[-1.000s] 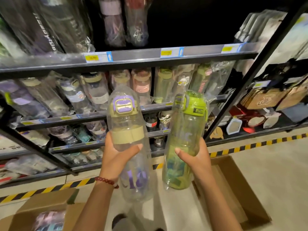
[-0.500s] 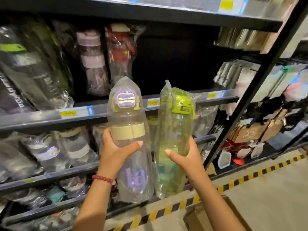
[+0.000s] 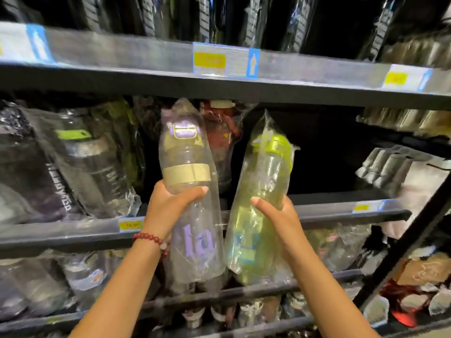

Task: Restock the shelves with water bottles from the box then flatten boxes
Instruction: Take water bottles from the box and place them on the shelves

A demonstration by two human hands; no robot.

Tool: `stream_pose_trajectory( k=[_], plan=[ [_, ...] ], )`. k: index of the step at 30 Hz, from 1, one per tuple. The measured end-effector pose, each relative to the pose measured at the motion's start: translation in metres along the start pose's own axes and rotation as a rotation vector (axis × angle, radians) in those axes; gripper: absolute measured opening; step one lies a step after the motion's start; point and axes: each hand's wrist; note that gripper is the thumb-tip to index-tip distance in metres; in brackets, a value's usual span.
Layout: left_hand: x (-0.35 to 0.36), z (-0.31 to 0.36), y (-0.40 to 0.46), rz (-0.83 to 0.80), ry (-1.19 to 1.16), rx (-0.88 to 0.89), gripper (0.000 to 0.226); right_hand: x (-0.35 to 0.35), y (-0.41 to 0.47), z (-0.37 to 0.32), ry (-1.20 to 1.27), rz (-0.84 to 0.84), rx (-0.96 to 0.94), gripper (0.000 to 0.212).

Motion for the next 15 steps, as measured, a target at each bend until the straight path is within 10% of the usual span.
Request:
stream_pose_trajectory(
  k=[7,15],
  plan=[
    [0.006,0.021,0.020,0.146,-0.131,0.037,0.059,-0.006,0.042,-0.023,0.243,-0.072,0.054,0.057],
    [0.035,0.016,0.046,0.335,-0.192,0.072,0.088,-0.028,0.086,-0.040,0.325,-0.071,-0.018,0.067]
  ],
)
Point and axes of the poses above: each hand's wrist, its own y-axis towards the middle knuckle, its own x-axis out of the palm, z = x × y, and after that the axes turned 10 degrees about x, right-handed
